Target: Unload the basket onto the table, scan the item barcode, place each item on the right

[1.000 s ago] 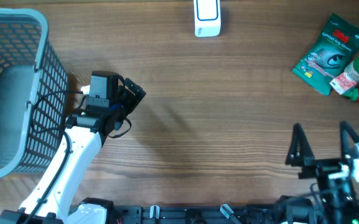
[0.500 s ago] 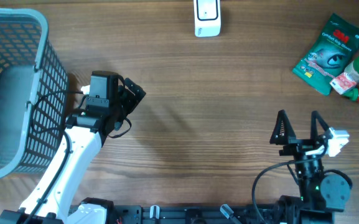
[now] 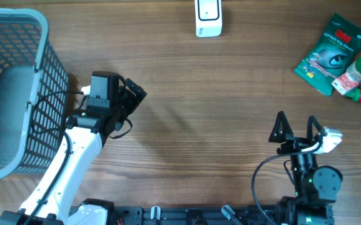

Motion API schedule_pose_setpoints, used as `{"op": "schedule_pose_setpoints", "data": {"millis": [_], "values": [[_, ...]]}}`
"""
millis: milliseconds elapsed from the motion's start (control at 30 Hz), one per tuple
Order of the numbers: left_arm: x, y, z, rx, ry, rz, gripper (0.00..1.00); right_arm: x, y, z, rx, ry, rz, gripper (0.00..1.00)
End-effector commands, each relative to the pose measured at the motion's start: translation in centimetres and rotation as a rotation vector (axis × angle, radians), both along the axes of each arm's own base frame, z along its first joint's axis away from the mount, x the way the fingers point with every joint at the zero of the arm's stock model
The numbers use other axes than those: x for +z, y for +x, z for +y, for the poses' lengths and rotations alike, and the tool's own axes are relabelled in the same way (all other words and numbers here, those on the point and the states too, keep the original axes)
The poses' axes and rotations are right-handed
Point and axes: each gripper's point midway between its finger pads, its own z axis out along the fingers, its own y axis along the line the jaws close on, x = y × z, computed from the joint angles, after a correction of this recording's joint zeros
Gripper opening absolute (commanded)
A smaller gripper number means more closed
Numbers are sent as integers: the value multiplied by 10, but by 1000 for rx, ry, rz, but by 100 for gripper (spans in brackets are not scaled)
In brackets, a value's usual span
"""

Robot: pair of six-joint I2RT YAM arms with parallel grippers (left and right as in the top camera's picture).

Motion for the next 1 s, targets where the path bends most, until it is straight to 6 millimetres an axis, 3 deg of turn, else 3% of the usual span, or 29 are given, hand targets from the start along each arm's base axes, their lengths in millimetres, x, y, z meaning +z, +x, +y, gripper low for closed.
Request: {"op": "schedule_pose_setpoints", "data": {"millis": [0,300,533,967], "values": [[-4,0,5,3,20,6,100,1,0,-3,-23,19,-21,100],[-4,0,5,3,20,6,100,2,1,-3,-21,17,-44,100],[-4,0,5,3,20,6,100,2,1,13,43,17,-42,100],[-4,0,5,3,20,6,100,2,1,11,35,17,-41,100]]}}
